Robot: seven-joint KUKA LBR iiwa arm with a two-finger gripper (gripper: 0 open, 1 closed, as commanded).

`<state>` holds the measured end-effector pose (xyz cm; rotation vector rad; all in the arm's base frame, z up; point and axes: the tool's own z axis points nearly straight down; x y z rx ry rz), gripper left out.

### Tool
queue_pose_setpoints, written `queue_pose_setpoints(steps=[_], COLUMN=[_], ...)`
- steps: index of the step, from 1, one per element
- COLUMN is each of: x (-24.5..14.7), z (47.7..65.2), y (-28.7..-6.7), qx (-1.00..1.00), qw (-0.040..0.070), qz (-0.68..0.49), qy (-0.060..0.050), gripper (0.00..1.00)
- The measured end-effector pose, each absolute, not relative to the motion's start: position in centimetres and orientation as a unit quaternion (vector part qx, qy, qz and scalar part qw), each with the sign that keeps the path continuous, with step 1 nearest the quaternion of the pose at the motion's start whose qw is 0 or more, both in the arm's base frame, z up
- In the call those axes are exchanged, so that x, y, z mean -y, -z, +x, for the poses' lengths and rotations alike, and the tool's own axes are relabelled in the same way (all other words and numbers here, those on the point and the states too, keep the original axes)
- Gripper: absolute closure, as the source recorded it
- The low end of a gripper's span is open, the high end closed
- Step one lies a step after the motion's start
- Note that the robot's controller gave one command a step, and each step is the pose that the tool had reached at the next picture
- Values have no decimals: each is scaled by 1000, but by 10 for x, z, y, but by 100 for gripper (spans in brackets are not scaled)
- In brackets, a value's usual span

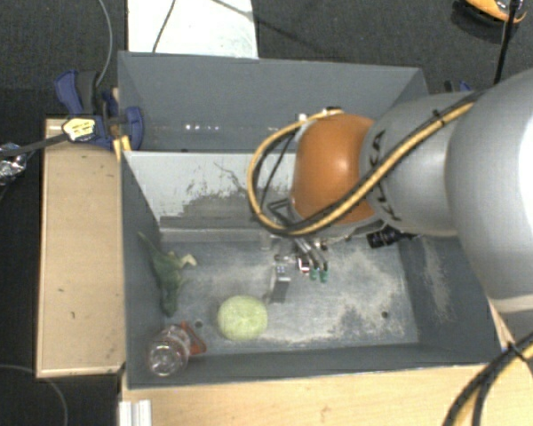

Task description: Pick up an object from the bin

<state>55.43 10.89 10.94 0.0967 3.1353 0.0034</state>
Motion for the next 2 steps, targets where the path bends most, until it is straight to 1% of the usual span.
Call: queue_pose_setpoints(steps=[1,2], x=[-138,-154], z=[517,498], y=[-82,-69], qx=[-998,-997], qw=[4,1], qz=[-57,-74], qy=[0,-1], gripper=[0,0])
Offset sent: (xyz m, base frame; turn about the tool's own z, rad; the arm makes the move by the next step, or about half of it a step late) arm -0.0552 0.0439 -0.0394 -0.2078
